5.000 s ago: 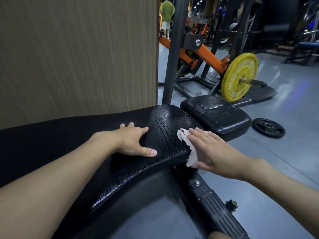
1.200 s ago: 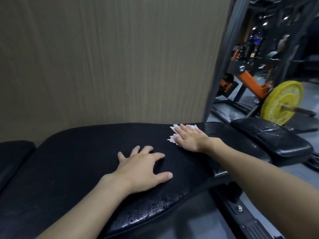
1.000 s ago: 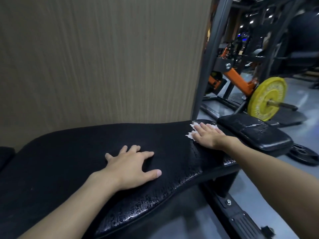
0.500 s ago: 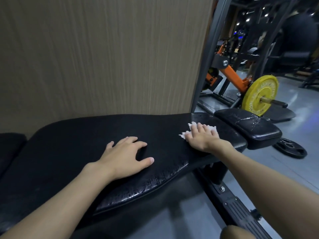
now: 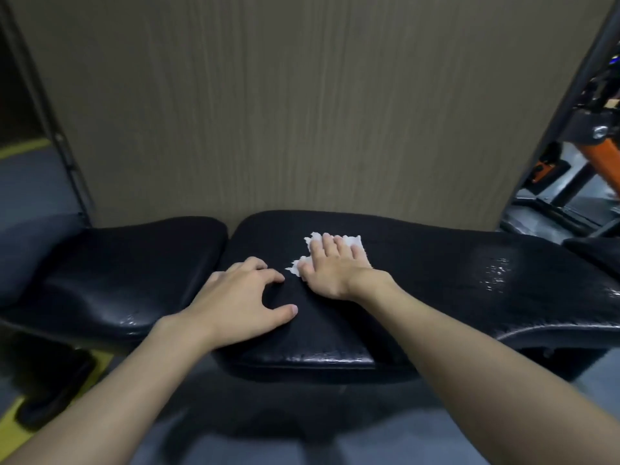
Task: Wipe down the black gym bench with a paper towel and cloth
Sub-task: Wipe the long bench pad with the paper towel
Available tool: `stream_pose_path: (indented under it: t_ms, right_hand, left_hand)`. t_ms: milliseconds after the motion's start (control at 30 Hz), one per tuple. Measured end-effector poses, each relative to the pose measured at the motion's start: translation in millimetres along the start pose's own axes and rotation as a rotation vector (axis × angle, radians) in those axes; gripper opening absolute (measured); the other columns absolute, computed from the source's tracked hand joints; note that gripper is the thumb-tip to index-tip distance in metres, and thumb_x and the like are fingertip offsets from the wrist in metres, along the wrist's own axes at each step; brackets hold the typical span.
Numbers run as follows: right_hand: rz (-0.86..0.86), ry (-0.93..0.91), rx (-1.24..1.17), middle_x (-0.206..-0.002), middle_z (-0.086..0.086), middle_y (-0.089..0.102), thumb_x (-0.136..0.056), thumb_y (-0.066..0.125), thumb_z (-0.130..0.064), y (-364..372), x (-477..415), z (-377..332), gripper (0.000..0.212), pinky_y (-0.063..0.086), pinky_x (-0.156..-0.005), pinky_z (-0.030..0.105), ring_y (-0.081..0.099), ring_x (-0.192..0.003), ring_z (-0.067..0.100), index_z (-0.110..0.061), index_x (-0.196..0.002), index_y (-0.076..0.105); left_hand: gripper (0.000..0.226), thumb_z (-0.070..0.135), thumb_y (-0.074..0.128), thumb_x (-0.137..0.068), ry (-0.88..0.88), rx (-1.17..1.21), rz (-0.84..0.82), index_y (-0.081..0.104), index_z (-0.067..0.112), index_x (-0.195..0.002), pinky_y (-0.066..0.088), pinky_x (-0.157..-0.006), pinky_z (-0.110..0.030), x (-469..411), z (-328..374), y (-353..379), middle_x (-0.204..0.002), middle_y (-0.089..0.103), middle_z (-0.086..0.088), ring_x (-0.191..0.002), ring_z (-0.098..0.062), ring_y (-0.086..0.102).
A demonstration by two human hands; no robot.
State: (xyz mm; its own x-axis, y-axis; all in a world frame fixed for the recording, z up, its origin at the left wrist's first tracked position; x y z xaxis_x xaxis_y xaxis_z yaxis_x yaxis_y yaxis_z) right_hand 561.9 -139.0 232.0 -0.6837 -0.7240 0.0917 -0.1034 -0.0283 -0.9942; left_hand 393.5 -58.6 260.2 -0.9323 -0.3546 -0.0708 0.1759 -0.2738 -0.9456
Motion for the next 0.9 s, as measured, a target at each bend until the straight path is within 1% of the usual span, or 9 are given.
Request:
stream_pose_path:
  t_ms: [133,233,333,400,467,533,600,700,900]
  right_hand:
    - [-0.019,-0.175,0.026,-0.167,0.003,-0.004,-0.099,0.011,-0.054,2.1,-6.9,-71.8,0.069,-0.005,-0.12,0.048,-0.009,-0.153,0.022,-0.02,-0.159,0.001]
    - [-0.059,-0.323,0.03,-0.167,0.001,-0.006,-0.101,0.013,-0.052,1.5,-1.9,-97.9,0.065,-0.006,-0.121,0.048,-0.011,-0.152,0.019,-0.025,-0.159,0.003]
    - [-0.087,-0.502,0.03,-0.167,-0.002,-0.004,-0.102,0.015,-0.05,0.9,17.0,-95.5,0.06,-0.007,-0.121,0.045,-0.01,-0.152,0.016,-0.031,-0.158,0.006]
    - [-0.06,-0.56,0.032,-0.167,-0.001,-0.001,-0.102,0.015,-0.051,1.0,31.6,-81.7,0.059,-0.005,-0.122,0.043,-0.007,-0.152,0.015,-0.032,-0.158,0.009]
    - [-0.055,-0.535,0.024,-0.167,-0.002,-0.001,-0.102,0.014,-0.053,1.8,44.0,-58.3,0.06,-0.005,-0.122,0.042,-0.008,-0.152,0.014,-0.033,-0.158,0.008]
    - [-0.074,-0.458,0.0,-0.167,-0.005,-0.005,-0.102,0.014,-0.054,0.0,54.8,-22.9,0.06,-0.007,-0.122,0.039,-0.011,-0.152,0.011,-0.034,-0.158,0.005]
    - [-0.081,-0.366,-0.003,-0.167,-0.006,-0.007,-0.102,0.016,-0.054,-4.2,66.7,21.3,0.061,-0.008,-0.122,0.037,-0.013,-0.151,0.01,-0.034,-0.158,0.003]
    - [-0.068,-0.213,0.018,-0.167,-0.007,-0.006,-0.103,0.017,-0.052,-9.1,87.4,91.7,0.06,-0.008,-0.122,0.034,-0.01,-0.152,0.01,-0.034,-0.158,0.002]
    - [-0.014,0.058,0.006,-0.167,-0.006,-0.001,-0.105,0.019,-0.049,-12.5,134.4,211.2,0.056,-0.006,-0.119,0.031,-0.004,-0.152,0.012,-0.035,-0.158,0.006]
  left_hand:
    - [0.061,0.053,0.068,-0.077,-0.063,0.173,0.08,0.045,0.03,-0.129,0.042,-0.098,-0.028,20.5,-28.1,-5.5,-0.128,0.034,0.016,-0.118,-0.006,0.044]
    - [0.041,0.03,0.064,-0.082,-0.101,0.263,0.157,0.04,0.026,-0.115,0.033,-0.092,-0.021,28.0,-38.6,-6.5,-0.122,0.03,0.011,-0.116,-0.007,0.041]
    - [0.03,0.02,0.058,-0.086,-0.143,0.337,0.285,0.04,0.026,-0.109,0.034,-0.09,-0.025,28.8,-38.8,-10.6,-0.118,0.032,0.009,-0.116,-0.011,0.041]
    - [0.031,0.022,0.058,-0.084,-0.154,0.319,0.299,0.042,0.026,-0.11,0.037,-0.092,-0.03,25.4,-29.9,-11.5,-0.117,0.037,0.009,-0.114,-0.013,0.041]
    - [0.033,0.03,0.058,-0.084,-0.129,0.23,0.237,0.044,0.029,-0.113,0.036,-0.098,-0.036,20.0,-13.7,-7.8,-0.118,0.045,0.01,-0.115,-0.013,0.042]
    - [0.036,0.041,0.053,-0.086,-0.083,0.107,0.137,0.046,0.035,-0.12,0.031,-0.106,-0.039,12.6,6.1,0.8,-0.126,0.048,0.014,-0.123,-0.012,0.041]
    - [0.041,0.049,0.05,-0.086,-0.049,0.036,0.043,0.047,0.041,-0.126,0.024,-0.112,-0.044,3.6,26.2,10.5,-0.136,0.043,0.019,-0.131,-0.01,0.034]
    - [0.048,0.059,0.049,-0.086,0.01,0.005,-0.061,0.046,0.046,-0.132,0.018,-0.114,-0.054,-12.3,60.5,22.2,-0.144,0.035,0.02,-0.138,-0.01,0.025]
    - [0.055,0.068,0.047,-0.086,0.147,-0.021,-0.19,0.04,0.053,-0.138,0.01,-0.115,-0.06,-39.9,137.8,51.3,-0.157,0.025,0.016,-0.147,-0.015,0.012]
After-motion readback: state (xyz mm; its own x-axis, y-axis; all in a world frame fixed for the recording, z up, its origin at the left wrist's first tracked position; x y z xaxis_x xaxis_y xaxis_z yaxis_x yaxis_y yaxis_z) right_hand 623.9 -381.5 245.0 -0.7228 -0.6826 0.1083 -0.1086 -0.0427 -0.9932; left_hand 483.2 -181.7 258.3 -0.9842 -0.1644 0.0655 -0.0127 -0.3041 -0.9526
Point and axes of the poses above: each hand's wrist, its own x-axis away from the middle knuckle, its own y-axis out of the palm, z = x × y, the point moved 4 cm from there along -x, towards the middle knuckle
